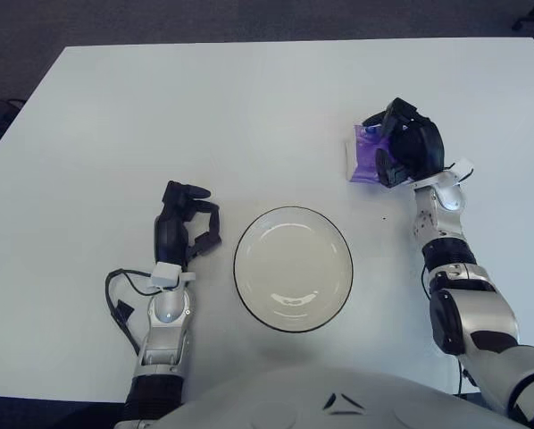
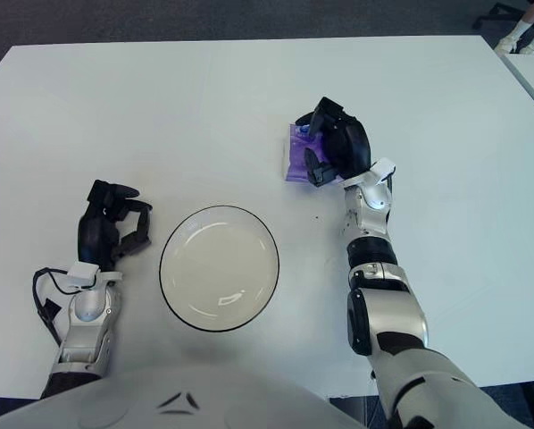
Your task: Put the tissue paper into the plate.
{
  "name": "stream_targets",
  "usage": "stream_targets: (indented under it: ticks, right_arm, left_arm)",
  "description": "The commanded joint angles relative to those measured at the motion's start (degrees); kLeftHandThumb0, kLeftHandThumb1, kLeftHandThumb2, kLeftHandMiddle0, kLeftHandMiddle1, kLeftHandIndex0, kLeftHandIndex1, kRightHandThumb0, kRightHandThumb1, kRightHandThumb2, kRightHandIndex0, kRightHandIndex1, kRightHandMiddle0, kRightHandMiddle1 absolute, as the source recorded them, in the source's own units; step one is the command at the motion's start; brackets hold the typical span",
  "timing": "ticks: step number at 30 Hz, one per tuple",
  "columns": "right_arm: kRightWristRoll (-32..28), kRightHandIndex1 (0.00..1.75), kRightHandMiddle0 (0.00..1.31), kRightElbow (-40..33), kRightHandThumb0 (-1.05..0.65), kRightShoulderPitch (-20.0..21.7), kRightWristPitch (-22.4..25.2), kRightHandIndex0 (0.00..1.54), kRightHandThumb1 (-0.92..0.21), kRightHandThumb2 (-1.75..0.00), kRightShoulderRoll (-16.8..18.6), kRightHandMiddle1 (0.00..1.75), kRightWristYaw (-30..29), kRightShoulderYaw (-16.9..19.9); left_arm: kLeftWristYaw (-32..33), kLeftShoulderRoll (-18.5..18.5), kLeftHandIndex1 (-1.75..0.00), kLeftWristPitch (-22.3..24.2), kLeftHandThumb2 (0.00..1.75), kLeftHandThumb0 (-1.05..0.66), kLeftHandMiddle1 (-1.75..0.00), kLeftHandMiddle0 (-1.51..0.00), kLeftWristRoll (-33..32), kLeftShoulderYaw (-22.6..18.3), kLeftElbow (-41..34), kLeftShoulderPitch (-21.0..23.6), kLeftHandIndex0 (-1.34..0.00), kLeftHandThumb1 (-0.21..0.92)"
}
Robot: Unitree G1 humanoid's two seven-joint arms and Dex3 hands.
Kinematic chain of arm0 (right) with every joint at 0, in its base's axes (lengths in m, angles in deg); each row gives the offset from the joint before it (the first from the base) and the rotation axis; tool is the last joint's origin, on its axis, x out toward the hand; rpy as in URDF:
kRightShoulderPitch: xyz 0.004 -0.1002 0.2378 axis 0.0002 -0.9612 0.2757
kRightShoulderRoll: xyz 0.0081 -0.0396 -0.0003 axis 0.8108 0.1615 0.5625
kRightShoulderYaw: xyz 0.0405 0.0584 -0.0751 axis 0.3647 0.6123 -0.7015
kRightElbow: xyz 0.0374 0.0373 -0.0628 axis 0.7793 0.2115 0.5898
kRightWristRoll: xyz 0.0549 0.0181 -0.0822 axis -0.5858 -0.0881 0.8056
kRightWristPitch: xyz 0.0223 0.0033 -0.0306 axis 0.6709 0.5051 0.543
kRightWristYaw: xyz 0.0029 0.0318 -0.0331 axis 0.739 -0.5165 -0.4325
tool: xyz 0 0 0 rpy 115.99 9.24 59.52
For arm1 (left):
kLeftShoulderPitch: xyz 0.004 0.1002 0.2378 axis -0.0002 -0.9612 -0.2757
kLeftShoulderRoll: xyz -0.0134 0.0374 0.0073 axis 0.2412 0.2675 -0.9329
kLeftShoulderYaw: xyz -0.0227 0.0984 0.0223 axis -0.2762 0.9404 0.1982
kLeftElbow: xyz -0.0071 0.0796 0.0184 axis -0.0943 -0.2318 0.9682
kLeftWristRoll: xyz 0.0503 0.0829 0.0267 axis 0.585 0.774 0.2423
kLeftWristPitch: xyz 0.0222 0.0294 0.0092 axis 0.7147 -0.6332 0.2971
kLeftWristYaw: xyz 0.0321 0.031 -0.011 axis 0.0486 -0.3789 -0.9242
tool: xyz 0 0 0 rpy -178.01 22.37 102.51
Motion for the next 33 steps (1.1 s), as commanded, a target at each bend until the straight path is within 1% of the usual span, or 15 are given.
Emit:
stream_targets:
  ticks: [1,12,14,19,20,21,23,24,25,26,27,28,29,30,33]
  right_arm:
    - [-1.8,1.63,0.68,-4.3,0.0,-1.6,2.0,0.96,0.09,-1.74,0.8,1.75,0.7,1.2]
    - [-2.2,1.63,0.69,-9.8,0.0,-2.3,4.4,0.96,0.1,-1.75,1.6,1.75,0.8,2.7]
    - [-1.3,1.63,0.69,-10.2,0.0,-2.3,3.8,0.97,0.1,-1.75,1.5,1.75,0.1,2.8]
    - [7.4,1.66,0.7,-7.4,0.0,0.6,-2.2,0.94,0.09,-1.75,-1.2,1.74,-4.1,2.6]
    - [10.5,1.69,0.72,-6.3,0.0,0.8,-4.4,0.91,0.09,-1.75,-2.7,1.72,-4.7,2.2]
    - [12.7,1.71,0.77,-5.6,0.0,0.8,-6.0,0.79,0.04,-1.68,-3.7,1.67,-5.2,1.9]
    - [17.4,1.73,0.81,-4.5,0.0,0.6,-8.7,0.69,-0.01,-1.62,-6.0,1.62,-6.6,1.3]
    - [21.2,1.74,0.72,-4.4,0.0,0.4,-10.1,0.57,-0.14,-1.48,-7.6,1.65,-7.8,0.6]
    - [23.9,1.71,0.64,-4.2,-0.16,0.2,-11.2,0.38,-0.27,-1.32,-8.8,1.66,-8.9,0.1]
    - [27.5,1.71,0.61,-4.7,-0.21,-0.6,-12.4,0.31,-0.32,-1.26,-11.5,1.66,-9.5,-0.3]
    - [29.6,1.48,0.39,-5.0,-0.46,-1.1,-13.1,0.2,-0.33,-1.16,-13.2,1.54,-9.9,-0.5]
    - [32.1,1.32,0.25,-6.0,-0.62,-1.4,-12.8,0.13,-0.33,-1.09,-15.1,1.46,-10.1,-1.0]
    - [33.8,1.2,0.2,-6.7,-0.7,-1.6,-12.5,0.1,-0.36,-1.04,-16.4,1.37,-10.4,-1.4]
    - [35.1,1.02,0.13,-7.4,-0.82,-1.6,-11.6,0.06,-0.42,-0.94,-17.5,1.22,-10.4,-2.0]
    - [37.1,0.64,0.04,-8.6,-0.97,-1.5,-10.0,0.02,-0.54,-0.77,-19.7,0.88,-10.4,-3.2]
  left_arm:
    - [0.2,-0.6,-1.75,1.8,1.0,-0.01,-1.41,-0.63,0.9,0.2,6.0,-4.0,-0.32,0.5]
    - [0.0,-0.5,-1.75,1.4,1.03,-0.01,-1.44,-0.63,1.0,0.3,6.2,-3.9,-0.32,0.49]
    - [-0.1,-0.4,-1.75,1.2,1.03,-0.01,-1.44,-0.63,0.9,0.4,6.3,-3.9,-0.32,0.48]
    - [-0.3,-0.4,-1.75,0.8,1.05,-0.01,-1.44,-0.63,0.8,0.4,6.5,-3.9,-0.33,0.47]
    - [-0.3,-0.4,-1.75,0.9,1.05,-0.01,-1.44,-0.64,0.8,0.4,6.5,-3.9,-0.33,0.47]
    - [-0.3,-0.4,-1.75,1.0,1.05,-0.01,-1.43,-0.64,0.9,0.4,6.4,-3.9,-0.34,0.46]
    - [-0.1,-0.5,-1.75,1.2,1.05,-0.01,-1.42,-0.65,1.0,0.5,6.1,-4.1,-0.34,0.46]
    - [0.0,-0.6,-1.75,1.4,1.04,-0.01,-1.42,-0.65,1.1,0.6,5.9,-4.1,-0.34,0.47]
    - [0.1,-0.6,-1.75,1.6,1.03,-0.01,-1.41,-0.64,1.2,0.6,5.8,-4.2,-0.33,0.48]
    - [0.2,-0.7,-1.75,1.8,1.02,-0.01,-1.41,-0.64,1.4,0.7,5.5,-4.3,-0.33,0.48]
    - [0.3,-0.7,-1.75,1.9,1.01,-0.01,-1.4,-0.64,1.5,0.7,5.4,-4.3,-0.32,0.49]
    - [0.4,-0.8,-1.75,2.1,1.0,-0.01,-1.39,-0.64,1.6,0.7,5.2,-4.3,-0.32,0.5]
    - [0.5,-0.8,-1.75,2.2,0.99,-0.01,-1.39,-0.64,1.7,0.8,5.1,-4.4,-0.32,0.5]
    - [0.5,-0.8,-1.75,2.2,0.99,-0.01,-1.39,-0.64,1.8,0.8,5.1,-4.4,-0.32,0.51]
    - [0.6,-0.9,-1.75,2.4,0.98,-0.01,-1.39,-0.63,2.0,0.8,4.8,-4.5,-0.32,0.51]
